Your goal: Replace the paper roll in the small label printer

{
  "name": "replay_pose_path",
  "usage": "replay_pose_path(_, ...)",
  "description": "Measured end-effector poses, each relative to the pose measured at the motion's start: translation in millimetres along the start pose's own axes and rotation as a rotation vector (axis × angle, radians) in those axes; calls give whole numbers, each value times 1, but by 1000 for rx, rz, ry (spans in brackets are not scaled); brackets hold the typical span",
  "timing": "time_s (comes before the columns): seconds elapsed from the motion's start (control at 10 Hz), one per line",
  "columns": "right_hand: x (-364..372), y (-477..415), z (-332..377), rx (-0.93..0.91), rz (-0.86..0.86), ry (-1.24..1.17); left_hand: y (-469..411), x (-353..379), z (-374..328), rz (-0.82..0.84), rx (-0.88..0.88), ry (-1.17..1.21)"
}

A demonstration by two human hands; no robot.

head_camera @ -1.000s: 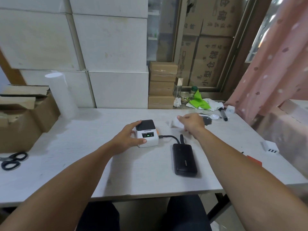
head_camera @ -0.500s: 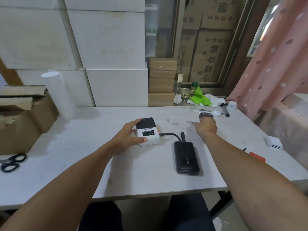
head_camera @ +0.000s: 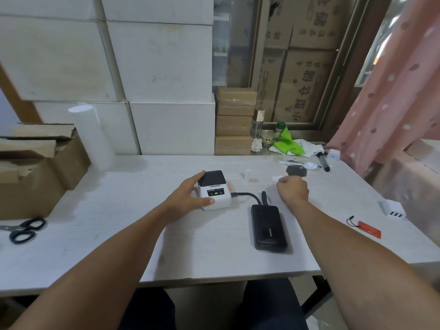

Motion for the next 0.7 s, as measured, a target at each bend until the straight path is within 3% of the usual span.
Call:
replay_pose_path(0.1, -4, 4, 2, 21, -34, -125, 3, 1, -3, 14, -13, -17)
replay_pose_path(0.2, -4, 8, 15, -51, 26, -88, 5, 0, -6, 31, -38, -44)
replay_pose_path(0.4, 13, 18, 65, -289, 267, 243, -1, -7, -18, 47, -117, -28)
replay_pose_path(0.5, 22, 19, 103, -390, 355, 408, -8, -19, -25, 79, -177, -181)
replay_pose_path(0.6, 21, 12, 148, -470, 290, 449, -14, -29, -29, 147, -227, -333)
replay_pose_path(0.7, 6, -3, 191, -501, 178, 448, -19, -41, -42, 108, -227, -525)
Point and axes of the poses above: each hand's wrist, its own y-axis away from the middle knuckle, its own x-axis out of the palm, z = x × y, the point moved 6 cm from there along -y, towards the middle knuckle, and after that the axes turned 9 degrees about -x, right-handed, at the moved point
